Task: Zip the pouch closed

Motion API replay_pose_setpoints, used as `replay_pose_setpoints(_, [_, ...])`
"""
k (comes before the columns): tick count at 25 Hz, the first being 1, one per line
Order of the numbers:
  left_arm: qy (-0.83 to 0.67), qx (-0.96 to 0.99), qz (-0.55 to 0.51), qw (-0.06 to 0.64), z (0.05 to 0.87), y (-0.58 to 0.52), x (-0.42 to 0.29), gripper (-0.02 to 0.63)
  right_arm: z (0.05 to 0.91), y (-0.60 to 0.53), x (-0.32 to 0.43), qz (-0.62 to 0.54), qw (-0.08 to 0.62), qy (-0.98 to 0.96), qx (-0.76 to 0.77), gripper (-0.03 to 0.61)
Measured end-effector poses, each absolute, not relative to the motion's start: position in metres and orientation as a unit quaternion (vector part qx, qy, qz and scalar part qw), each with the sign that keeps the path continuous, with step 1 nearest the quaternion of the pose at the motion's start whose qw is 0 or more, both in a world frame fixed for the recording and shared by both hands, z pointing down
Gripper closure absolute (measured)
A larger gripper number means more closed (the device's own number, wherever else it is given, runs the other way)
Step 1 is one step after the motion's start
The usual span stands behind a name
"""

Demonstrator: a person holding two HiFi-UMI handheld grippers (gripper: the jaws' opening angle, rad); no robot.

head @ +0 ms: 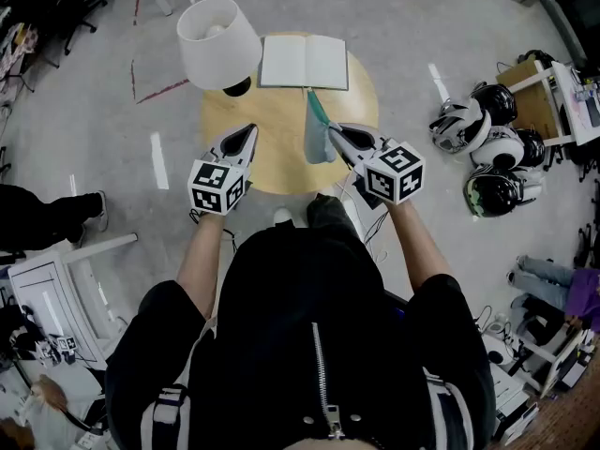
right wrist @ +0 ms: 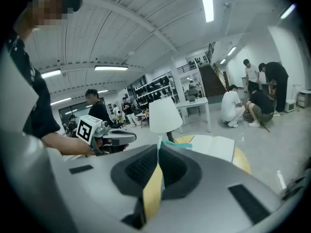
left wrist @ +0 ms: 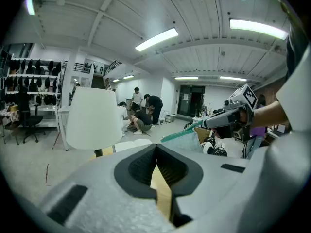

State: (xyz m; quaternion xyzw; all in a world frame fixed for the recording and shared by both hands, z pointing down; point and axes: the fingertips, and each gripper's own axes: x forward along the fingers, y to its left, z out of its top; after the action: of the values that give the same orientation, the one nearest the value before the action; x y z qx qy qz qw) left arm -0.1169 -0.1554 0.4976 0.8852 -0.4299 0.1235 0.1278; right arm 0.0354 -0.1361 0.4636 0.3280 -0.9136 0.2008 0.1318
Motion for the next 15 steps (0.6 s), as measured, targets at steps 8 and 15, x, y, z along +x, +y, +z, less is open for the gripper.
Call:
replay_pose_setpoints(8, [-0.429,0.888,0.115,0.119,0.4873,-0.1589,-0.1139,0.611,0.4577,-0.1391,0.0368,0.161,0.13,-0.914,0.349,0.561])
replay_pose_setpoints(15, [-0.424,0.891,0.117,0.117,0.4875,-0.1577,-0.1096,0.611,0.4531,-0.1356,0.0354,0.152,0.132,-0.918,0.342,0.561])
